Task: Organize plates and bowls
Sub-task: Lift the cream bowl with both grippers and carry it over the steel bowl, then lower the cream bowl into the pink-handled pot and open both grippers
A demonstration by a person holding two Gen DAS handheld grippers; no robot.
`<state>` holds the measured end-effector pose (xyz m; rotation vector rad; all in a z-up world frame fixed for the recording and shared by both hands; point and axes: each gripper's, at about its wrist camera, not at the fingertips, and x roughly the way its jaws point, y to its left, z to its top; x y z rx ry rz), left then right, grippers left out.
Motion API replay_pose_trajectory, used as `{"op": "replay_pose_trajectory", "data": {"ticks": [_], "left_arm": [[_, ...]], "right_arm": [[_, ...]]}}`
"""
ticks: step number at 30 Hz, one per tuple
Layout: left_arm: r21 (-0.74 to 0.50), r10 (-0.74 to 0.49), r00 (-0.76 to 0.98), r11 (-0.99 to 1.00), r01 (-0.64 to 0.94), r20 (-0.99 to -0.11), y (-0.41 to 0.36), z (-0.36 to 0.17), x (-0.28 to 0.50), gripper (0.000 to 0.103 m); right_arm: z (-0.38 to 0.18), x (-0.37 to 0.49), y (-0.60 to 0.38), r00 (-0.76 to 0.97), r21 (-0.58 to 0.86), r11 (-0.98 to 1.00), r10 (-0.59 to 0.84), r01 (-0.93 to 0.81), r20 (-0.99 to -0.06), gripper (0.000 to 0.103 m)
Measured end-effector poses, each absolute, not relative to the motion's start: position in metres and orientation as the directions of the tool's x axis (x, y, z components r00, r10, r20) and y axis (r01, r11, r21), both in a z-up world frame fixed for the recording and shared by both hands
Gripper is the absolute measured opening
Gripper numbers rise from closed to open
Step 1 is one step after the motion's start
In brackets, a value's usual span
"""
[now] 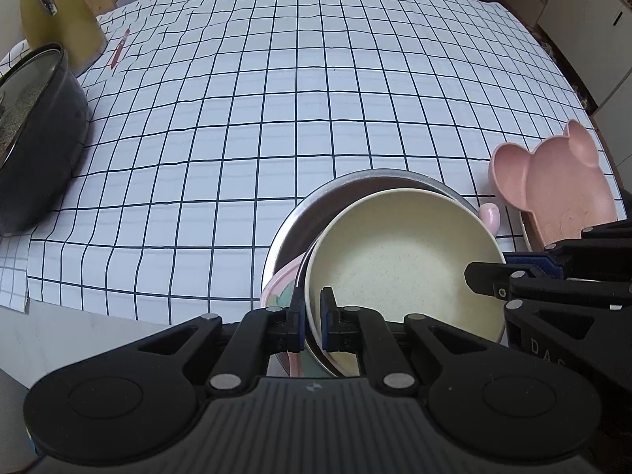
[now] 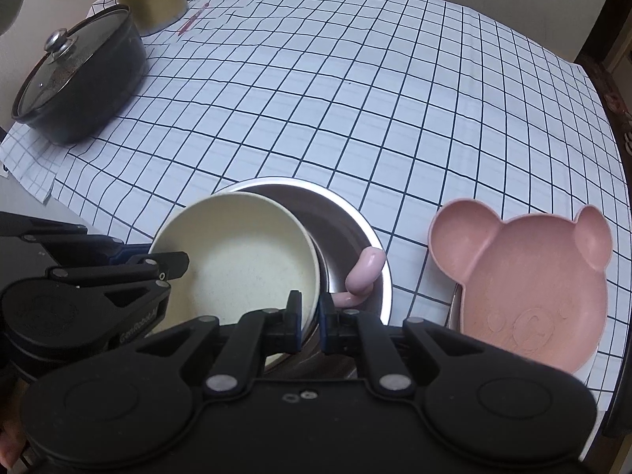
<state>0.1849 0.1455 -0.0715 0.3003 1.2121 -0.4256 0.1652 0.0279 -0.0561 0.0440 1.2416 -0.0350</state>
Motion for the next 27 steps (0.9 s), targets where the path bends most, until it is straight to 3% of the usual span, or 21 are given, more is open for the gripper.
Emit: {"op": "replay_pose_trajectory", "data": {"ticks": [9, 27], "left_arm": [[-0.007, -0.162, 0.279, 0.875, 0.483, -0.946, 0.143, -0.073, 0.188, 0.007], [-0.022, -0.184, 0.271, 0.86, 0.51, -0.945, 0.151, -0.067, 0.186, 0.008]], "right_arm": [[-0.058, 0.17, 0.026, 0.322, 0.008, 0.999, -0.009, 0.051, -0.947, 0.009], [-0.049, 0.165, 0.026, 0.342, 0.031, 0.999, 0.02, 0.026, -0.94, 0.031]]}}
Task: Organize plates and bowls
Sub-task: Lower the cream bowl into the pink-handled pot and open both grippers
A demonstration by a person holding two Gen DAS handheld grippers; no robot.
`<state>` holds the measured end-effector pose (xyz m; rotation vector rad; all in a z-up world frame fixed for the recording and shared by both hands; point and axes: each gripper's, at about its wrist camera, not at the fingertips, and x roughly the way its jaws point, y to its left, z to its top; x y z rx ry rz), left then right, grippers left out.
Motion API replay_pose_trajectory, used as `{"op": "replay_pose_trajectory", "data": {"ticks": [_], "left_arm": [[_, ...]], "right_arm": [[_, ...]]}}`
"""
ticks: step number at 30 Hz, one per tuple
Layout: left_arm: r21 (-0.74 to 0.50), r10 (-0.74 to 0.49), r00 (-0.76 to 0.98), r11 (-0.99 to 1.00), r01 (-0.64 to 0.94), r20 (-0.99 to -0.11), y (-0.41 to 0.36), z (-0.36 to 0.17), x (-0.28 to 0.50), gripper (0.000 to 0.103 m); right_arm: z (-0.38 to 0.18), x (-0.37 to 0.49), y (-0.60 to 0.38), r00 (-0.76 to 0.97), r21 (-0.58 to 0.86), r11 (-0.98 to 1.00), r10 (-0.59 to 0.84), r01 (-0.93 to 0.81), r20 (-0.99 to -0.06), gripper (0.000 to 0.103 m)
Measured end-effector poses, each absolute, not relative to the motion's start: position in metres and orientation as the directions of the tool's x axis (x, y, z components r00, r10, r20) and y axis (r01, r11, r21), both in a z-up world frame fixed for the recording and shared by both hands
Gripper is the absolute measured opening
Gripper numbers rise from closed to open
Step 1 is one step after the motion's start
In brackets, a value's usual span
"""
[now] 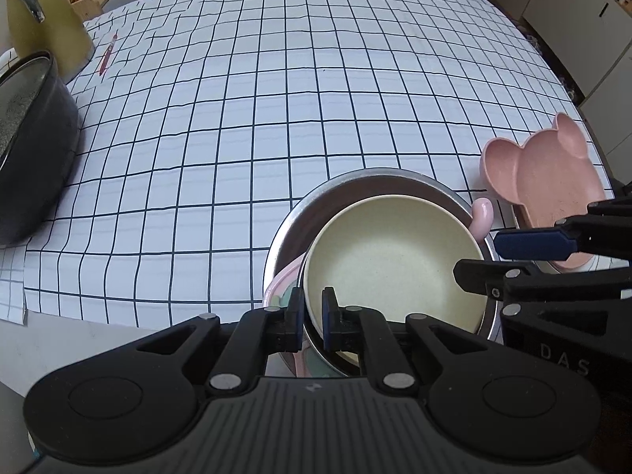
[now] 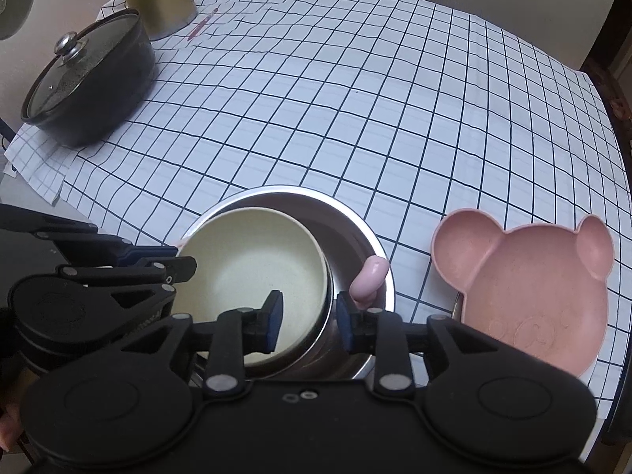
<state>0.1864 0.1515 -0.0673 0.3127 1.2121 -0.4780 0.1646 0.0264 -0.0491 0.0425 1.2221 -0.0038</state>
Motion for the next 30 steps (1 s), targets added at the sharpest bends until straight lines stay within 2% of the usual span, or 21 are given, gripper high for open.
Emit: {"op": "replay_pose_trajectory", "data": {"ticks": [11, 28, 30], "left_arm": [[-0.048, -0.256, 0.326, 0.847, 0.53, -0.91, 0.161, -0.044, 0.169, 0.01], [-0.119, -0.384, 0.445, 0.848, 0.516, -0.809, 0.182, -0.004, 0.151, 0.012], [-0.121, -0.389, 0.454, 0.849, 0.514, -0.802, 0.184, -0.002, 0.149, 0.016]], "right_arm": [[-0.028, 0.15, 0.033, 0.393, 0.026, 0.999, 0.014, 0.025, -0.919, 0.042], [0.014, 0.12, 0.043, 0.514, 0.027, 1.0, 0.015, 0.015, -0.858, 0.065], [0.017, 0.116, 0.042, 0.521, 0.038, 0.999, 0.023, 0.019, -0.854, 0.07]]}}
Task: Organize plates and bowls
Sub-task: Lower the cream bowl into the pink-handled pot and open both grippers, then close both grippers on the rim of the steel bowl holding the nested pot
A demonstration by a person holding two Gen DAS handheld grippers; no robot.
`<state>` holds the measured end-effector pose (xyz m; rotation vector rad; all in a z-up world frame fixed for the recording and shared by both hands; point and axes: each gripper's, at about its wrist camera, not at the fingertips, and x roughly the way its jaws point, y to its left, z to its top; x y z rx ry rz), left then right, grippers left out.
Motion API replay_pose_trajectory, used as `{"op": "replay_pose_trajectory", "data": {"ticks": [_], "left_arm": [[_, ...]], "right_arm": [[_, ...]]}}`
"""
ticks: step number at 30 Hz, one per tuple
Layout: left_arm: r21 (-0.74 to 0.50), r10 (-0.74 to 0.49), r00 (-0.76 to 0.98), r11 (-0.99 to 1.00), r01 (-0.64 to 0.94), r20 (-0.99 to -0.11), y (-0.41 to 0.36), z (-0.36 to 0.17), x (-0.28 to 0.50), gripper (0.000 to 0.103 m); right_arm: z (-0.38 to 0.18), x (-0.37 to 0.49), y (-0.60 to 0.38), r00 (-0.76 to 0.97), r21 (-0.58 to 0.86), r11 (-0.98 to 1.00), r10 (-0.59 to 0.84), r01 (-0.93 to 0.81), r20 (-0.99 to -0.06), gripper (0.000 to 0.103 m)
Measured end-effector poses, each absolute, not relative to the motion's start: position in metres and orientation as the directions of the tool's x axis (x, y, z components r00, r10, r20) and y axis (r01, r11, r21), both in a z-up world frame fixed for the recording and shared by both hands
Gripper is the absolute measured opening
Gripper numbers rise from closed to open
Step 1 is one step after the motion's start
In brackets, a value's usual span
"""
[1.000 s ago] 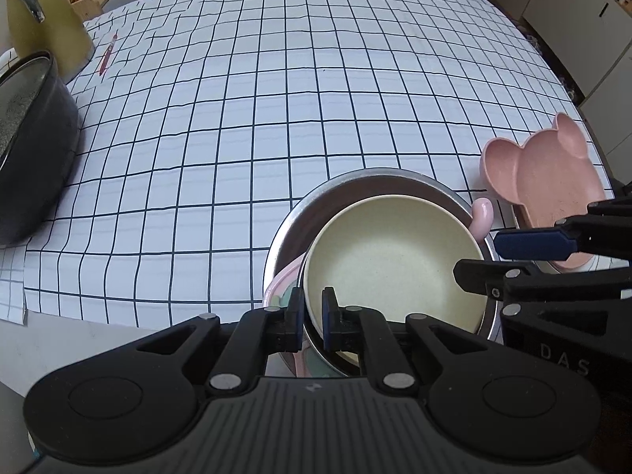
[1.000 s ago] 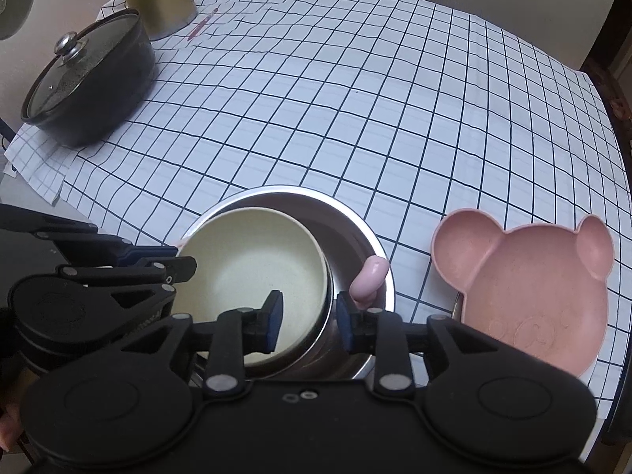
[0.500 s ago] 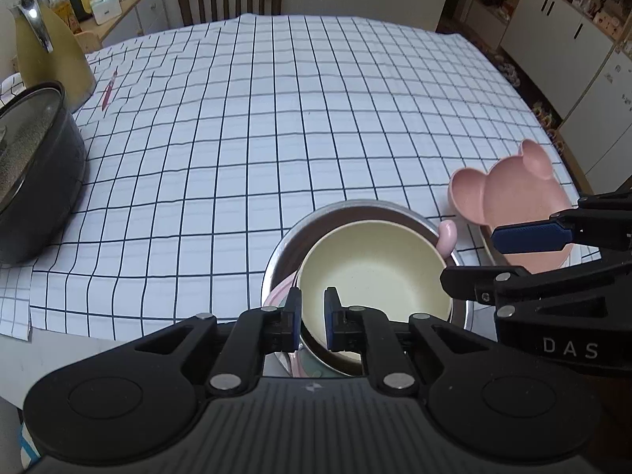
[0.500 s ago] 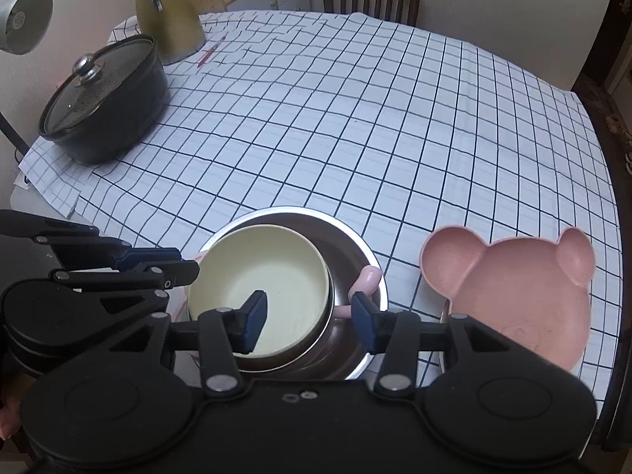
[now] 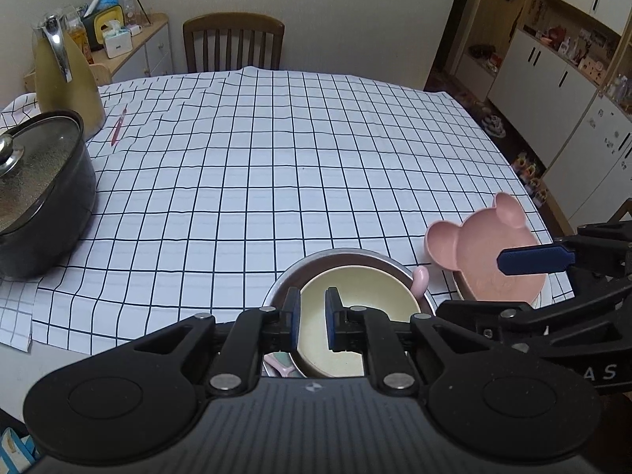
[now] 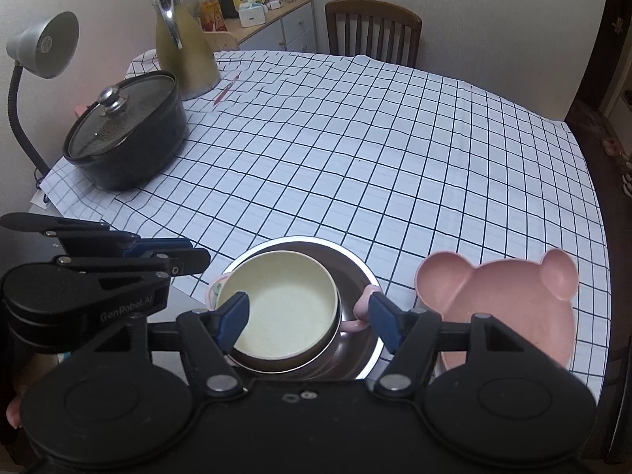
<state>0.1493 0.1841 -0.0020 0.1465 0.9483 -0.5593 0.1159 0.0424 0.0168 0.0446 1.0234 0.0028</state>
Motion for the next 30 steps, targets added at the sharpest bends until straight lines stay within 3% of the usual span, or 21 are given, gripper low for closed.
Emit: {"op": "replay_pose_trajectory", "data": {"ticks": [1, 6, 7, 11, 13, 15, 30], "left_arm": [[-0.126, -0.394, 0.458, 0.85, 0.512, -0.797, 0.186, -0.002, 0.148, 0.019], [-0.129, -0.417, 0.506, 0.851, 0.51, -0.755, 0.19, 0.002, 0.142, 0.072], [-0.13, -0.424, 0.514, 0.849, 0.512, -0.745, 0.191, 0.003, 0.141, 0.074], [-0.103, -0.431, 0.524, 0.834, 0.542, -0.734, 0.19, 0.004, 0.138, 0.076], [-0.082, -0.431, 0.533, 0.827, 0.557, -0.728, 0.191, 0.003, 0.137, 0.076], [-0.069, -0.428, 0.536, 0.823, 0.564, -0.727, 0.192, 0.0, 0.139, 0.076], [-0.05, -0.408, 0.411, 0.756, 0.653, -0.815, 0.196, -0.049, 0.214, 0.076]], "right_arm": [[0.017, 0.114, 0.043, 0.526, 0.037, 0.999, 0.021, 0.02, -0.85, 0.071], [0.02, 0.106, 0.04, 0.545, 0.036, 0.999, 0.015, 0.028, -0.838, 0.076], [0.021, 0.105, 0.039, 0.55, 0.034, 0.999, 0.014, 0.027, -0.835, 0.078], [0.022, 0.096, 0.036, 0.577, 0.031, 0.999, 0.011, 0.025, -0.816, 0.084], [0.021, 0.091, 0.034, 0.589, 0.041, 0.999, 0.02, 0.022, -0.808, 0.095], [0.017, 0.086, 0.031, 0.592, 0.054, 0.998, 0.029, 0.024, -0.806, 0.098], [-0.04, 0.073, 0.025, 0.502, 0.082, 0.988, 0.007, 0.128, -0.865, 0.097]]}}
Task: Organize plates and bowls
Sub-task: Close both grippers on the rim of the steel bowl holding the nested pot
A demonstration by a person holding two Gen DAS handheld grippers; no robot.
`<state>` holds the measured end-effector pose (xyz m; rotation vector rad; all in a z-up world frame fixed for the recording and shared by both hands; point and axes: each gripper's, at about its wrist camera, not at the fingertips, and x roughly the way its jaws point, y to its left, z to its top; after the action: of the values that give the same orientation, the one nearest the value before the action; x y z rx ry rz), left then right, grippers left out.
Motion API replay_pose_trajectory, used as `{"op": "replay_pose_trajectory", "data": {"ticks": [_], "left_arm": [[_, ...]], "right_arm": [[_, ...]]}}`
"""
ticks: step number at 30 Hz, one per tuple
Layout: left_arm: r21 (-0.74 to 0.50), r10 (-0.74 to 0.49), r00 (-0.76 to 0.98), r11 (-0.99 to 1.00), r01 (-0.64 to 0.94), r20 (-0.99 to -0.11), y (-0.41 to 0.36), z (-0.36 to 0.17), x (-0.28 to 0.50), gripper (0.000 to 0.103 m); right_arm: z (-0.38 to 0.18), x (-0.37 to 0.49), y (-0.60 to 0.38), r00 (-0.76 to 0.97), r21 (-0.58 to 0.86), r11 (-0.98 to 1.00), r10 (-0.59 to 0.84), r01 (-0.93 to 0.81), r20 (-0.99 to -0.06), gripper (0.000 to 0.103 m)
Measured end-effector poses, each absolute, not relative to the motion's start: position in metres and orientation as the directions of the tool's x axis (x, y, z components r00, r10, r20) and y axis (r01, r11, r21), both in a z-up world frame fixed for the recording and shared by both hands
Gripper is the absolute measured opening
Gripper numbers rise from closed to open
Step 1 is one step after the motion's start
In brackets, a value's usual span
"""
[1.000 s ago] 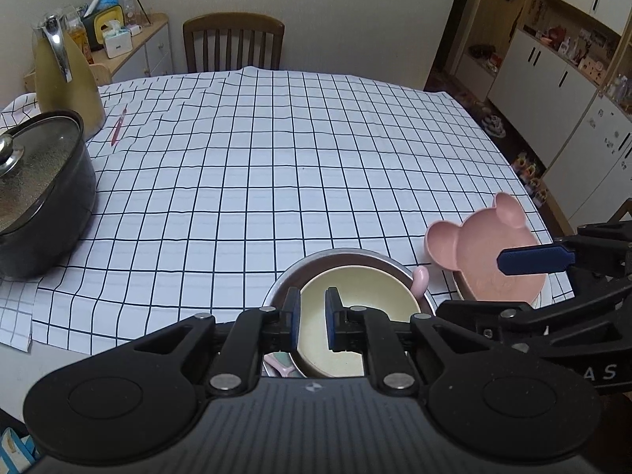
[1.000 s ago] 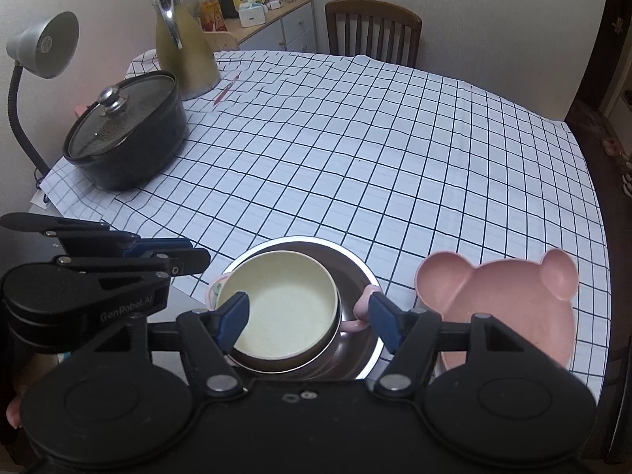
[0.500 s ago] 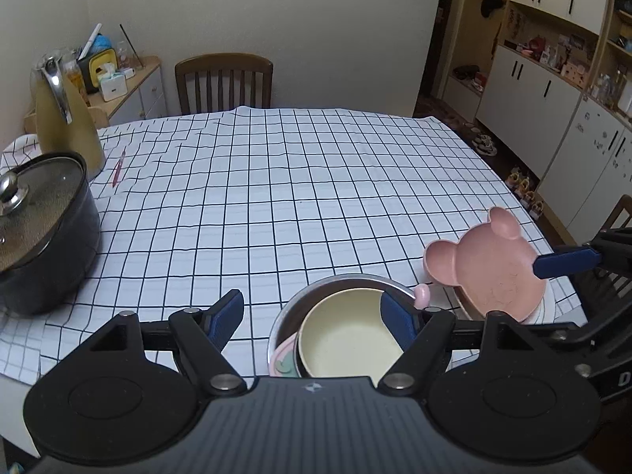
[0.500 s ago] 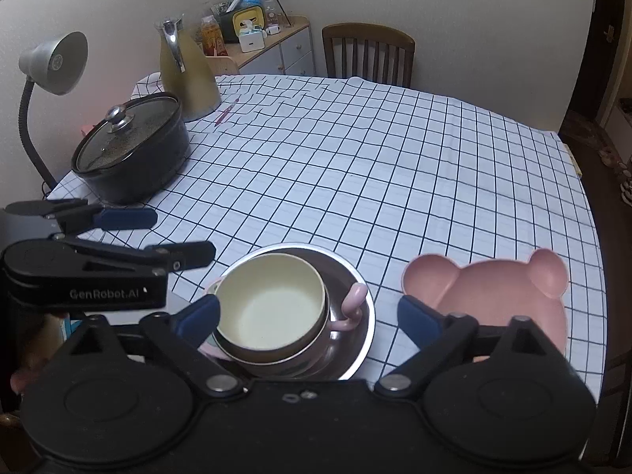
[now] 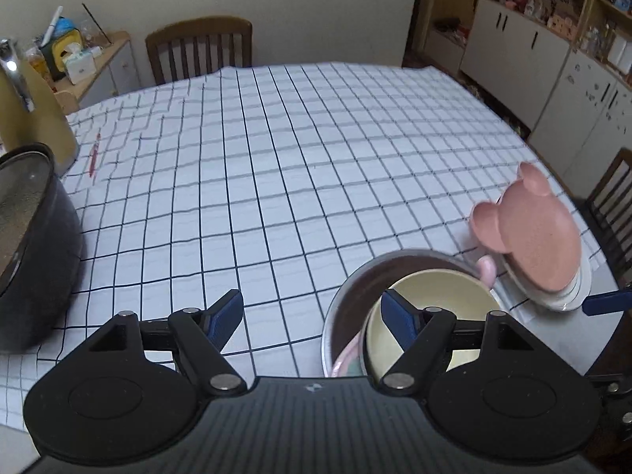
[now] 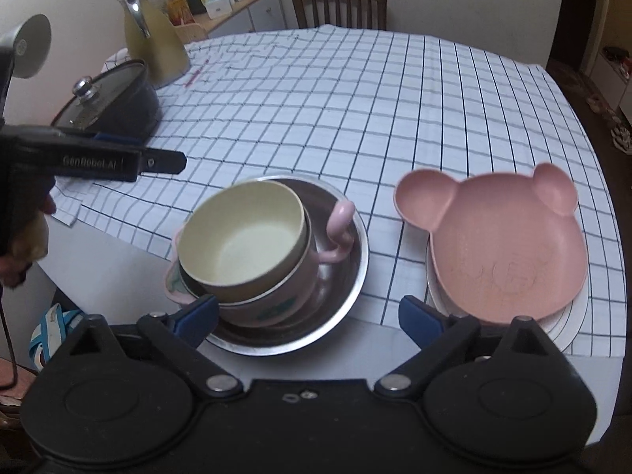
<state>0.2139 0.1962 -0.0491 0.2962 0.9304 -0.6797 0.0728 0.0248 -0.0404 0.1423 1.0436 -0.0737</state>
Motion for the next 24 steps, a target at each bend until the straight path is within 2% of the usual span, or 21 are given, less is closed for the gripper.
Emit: {"op": "replay_pose_trajectory", "data": {"ticks": [3, 11, 14, 18, 24], "left_arm": [[-0.054, -0.387, 0.381, 0.758, 0.65, -0.84, 0.193, -0.065, 0.228, 0.076], [-0.163, -0.402, 0.253, 0.756, 0.634, -0.88, 0.185, -0.099, 0.256, 0.075], [-0.223, -0.427, 0.206, 0.757, 0.614, -0.88, 0.186, -0.107, 0.263, 0.073], [-0.276, -0.443, 0.163, 0.764, 0.584, -0.882, 0.186, -0.114, 0.273, 0.065], [-0.327, -0.455, 0.115, 0.772, 0.545, -0.883, 0.186, -0.124, 0.281, 0.053]], "right_arm": [[-0.051, 0.074, 0.025, 0.479, 0.08, 0.986, 0.0, 0.146, -0.878, 0.095], [-0.073, 0.08, 0.029, 0.423, 0.092, 0.984, 0.019, 0.153, -0.906, 0.077], [-0.078, 0.084, 0.03, 0.41, 0.106, 0.982, 0.033, 0.156, -0.912, 0.074], [-0.087, 0.091, 0.029, 0.381, 0.138, 0.974, 0.06, 0.181, -0.922, 0.072], [-0.097, 0.092, 0.03, 0.338, 0.186, 0.963, 0.112, 0.194, -0.934, 0.056]]}}
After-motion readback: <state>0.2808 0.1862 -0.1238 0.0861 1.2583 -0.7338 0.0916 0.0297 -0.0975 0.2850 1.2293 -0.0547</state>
